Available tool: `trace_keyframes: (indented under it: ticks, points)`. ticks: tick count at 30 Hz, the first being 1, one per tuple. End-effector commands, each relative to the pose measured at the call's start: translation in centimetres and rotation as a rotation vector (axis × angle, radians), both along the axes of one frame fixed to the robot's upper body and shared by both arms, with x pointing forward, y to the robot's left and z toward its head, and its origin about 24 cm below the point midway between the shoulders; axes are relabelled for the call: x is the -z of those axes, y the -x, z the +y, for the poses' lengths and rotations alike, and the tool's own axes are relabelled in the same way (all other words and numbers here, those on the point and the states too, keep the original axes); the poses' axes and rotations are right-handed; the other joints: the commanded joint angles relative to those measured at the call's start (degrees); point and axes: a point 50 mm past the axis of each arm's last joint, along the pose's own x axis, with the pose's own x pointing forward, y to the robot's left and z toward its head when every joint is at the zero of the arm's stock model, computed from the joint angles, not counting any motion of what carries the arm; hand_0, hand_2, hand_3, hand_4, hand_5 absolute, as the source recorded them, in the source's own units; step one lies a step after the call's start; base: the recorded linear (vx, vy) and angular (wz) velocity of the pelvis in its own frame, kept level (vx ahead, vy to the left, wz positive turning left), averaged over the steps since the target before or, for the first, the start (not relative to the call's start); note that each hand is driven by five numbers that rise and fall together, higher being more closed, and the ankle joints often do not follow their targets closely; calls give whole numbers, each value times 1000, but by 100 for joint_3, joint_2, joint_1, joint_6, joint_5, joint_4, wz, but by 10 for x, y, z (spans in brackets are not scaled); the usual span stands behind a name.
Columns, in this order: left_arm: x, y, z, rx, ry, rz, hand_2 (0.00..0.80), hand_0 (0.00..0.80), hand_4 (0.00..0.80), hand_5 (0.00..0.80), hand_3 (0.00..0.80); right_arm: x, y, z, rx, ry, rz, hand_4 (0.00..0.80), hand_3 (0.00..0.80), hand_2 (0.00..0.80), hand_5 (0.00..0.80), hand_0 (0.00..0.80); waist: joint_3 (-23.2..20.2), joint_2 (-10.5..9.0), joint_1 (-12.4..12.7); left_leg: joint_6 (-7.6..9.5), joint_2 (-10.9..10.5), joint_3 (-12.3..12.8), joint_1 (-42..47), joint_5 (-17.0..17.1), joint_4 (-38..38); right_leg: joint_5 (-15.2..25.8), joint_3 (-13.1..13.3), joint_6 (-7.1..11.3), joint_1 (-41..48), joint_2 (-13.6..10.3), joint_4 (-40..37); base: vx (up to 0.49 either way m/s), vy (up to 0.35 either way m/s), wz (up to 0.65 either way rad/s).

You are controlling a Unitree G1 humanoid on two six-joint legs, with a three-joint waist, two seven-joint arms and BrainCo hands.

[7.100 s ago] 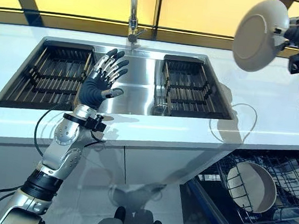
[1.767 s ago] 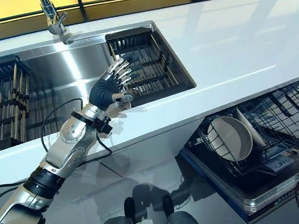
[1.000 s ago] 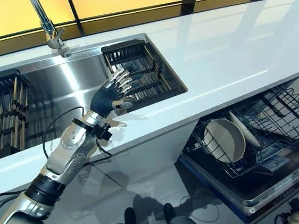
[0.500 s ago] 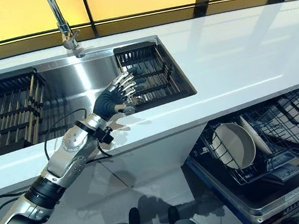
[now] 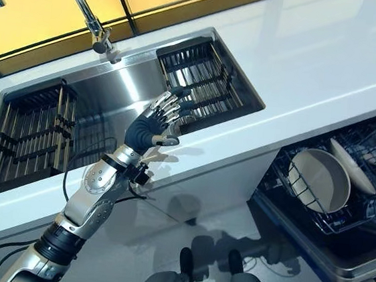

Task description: Take plates into dishwasher

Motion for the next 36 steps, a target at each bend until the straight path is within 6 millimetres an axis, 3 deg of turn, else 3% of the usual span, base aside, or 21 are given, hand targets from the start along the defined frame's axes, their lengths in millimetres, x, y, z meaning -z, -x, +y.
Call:
trace_keyframes:
  ticks: [1, 4, 7, 9, 13, 18, 20, 21, 22, 24, 25, 28, 29, 31, 36]
  points:
    - [-47, 0, -17, 59, 76, -221, 0, 0, 0, 0, 0, -4, -56, 22, -27, -116, -116, 800, 800, 800, 800, 800, 404, 52, 118, 314, -383, -38, 259, -563, 39, 18, -167, 4, -182, 70, 52, -49, 30, -2]
    - [-50, -1, -19, 54, 92, -238, 0, 0, 0, 0, 0, -8, -63, 25, 5, -150, -86, 800, 800, 800, 800, 800, 516, 170, 76, 294, -397, 3, 224, -525, 39, 36, -158, -23, -233, 50, 52, -49, 46, -1]
    - [-50, -1, -18, 53, 111, -237, 0, 0, 0, 0, 0, -2, -45, 24, 71, -99, -63, 800, 800, 800, 800, 800, 533, 220, 34, 277, -397, 95, 252, -519, 39, 45, -157, -12, -220, 30, 52, -13, 76, -1]
    - [-48, 1, -17, 46, 128, -230, 0, 0, 0, 0, 0, 7, -39, 31, 170, -68, -159, 800, 800, 800, 800, 800, 523, 229, -26, 308, -395, 92, 321, -553, 39, 37, -136, -17, -173, 32, 52, 10, 99, 1]
    - [-40, 0, -17, 37, 155, -194, 0, 0, 0, 0, 0, 28, -43, 59, 507, -109, -573, 800, 800, 800, 800, 800, 334, 161, -131, 354, -412, 95, 449, -641, 39, 19, -38, -10, -76, 77, 52, 44, 113, 0]
    - [-26, -2, -18, 7, 179, -141, 0, 0, 0, 0, 0, 42, -19, 67, 746, -103, -727, 800, 800, 800, 800, 800, 110, 78, -350, 414, -392, 323, 638, -756, 39, 37, 148, 25, 19, 128, 52, 60, 122, -16]
    - [-24, -2, -20, 9, 182, -124, 0, 0, 0, 0, 0, 42, -19, 66, 812, -128, -781, 800, 800, 800, 800, 800, 58, 67, -368, 450, -409, 376, 727, -803, 39, 31, 224, 32, 69, 130, 52, 60, 113, -15]
    - [-24, -2, -21, 11, 181, -116, 0, 0, 0, 0, 0, 41, -20, 65, 828, -121, -801, 455, 455, 455, 455, 455, 39, 61, -369, 462, -421, 394, 761, -813, 39, 37, 269, 34, 89, 126, 52, 48, 91, -20]
    - [-22, -1, -20, 11, 180, -105, 0, 0, 0, 0, 0, 38, -22, 62, 847, -101, -834, 0, 0, 0, 0, 0, 15, 55, -372, 468, -425, 418, 791, -821, 39, 44, 306, 43, 108, 117, 52, 49, 80, -24]
    - [-19, -1, -19, 6, 169, -83, 0, 0, 0, 0, 0, 33, -28, 58, 851, -90, -873, 0, 0, 0, 0, 0, -32, 30, -355, 487, -431, 494, 840, -855, 39, 46, 258, 79, 155, 68, 52, 65, 75, -16]
    - [-16, -1, -17, -6, 163, -72, 0, 0, 0, 0, 0, 31, -34, 58, 852, -103, -891, 0, 0, 0, 0, 0, -45, 0, -334, 492, -439, 549, 868, -893, 71, 8, 113, 113, 177, 18, 99, 94, 71, -8]
    - [-11, 2, -7, -103, 149, -50, 0, 0, 0, 0, 0, 26, -49, 59, 844, -175, -889, 0, 0, 0, 0, 0, -56, -147, -45, 495, -386, 1062, 904, -1032, 242, -109, -832, 207, 198, -257, 281, 70, 34, -58]
    - [-12, 3, -4, -129, 148, -51, 0, 0, 0, 0, 0, 24, -54, 59, 825, -170, -883, 0, 0, 0, 0, 0, -34, -183, 38, 496, -366, 1215, 903, -1063, 286, -116, -1026, 226, 197, -306, 297, 7, -10, -142]
    - [-16, 3, 1, -151, 145, -59, 0, 0, 0, 0, 0, 15, -64, 55, 821, -117, -886, 0, 0, 0, 0, 0, 14, -222, 163, 508, -335, 1350, 866, -1121, 405, -118, -1125, 222, 187, -327, 306, -33, -35, -124]
    - [-18, -1, 2, -121, 142, -49, 0, 0, 0, 0, 0, -10, -78, 37, 892, -17, -823, 0, 0, 0, 0, 0, 64, -162, 382, 472, -276, 1290, 678, -1246, 933, -287, -1253, 113, 191, -367, 641, 20, -29, -29]
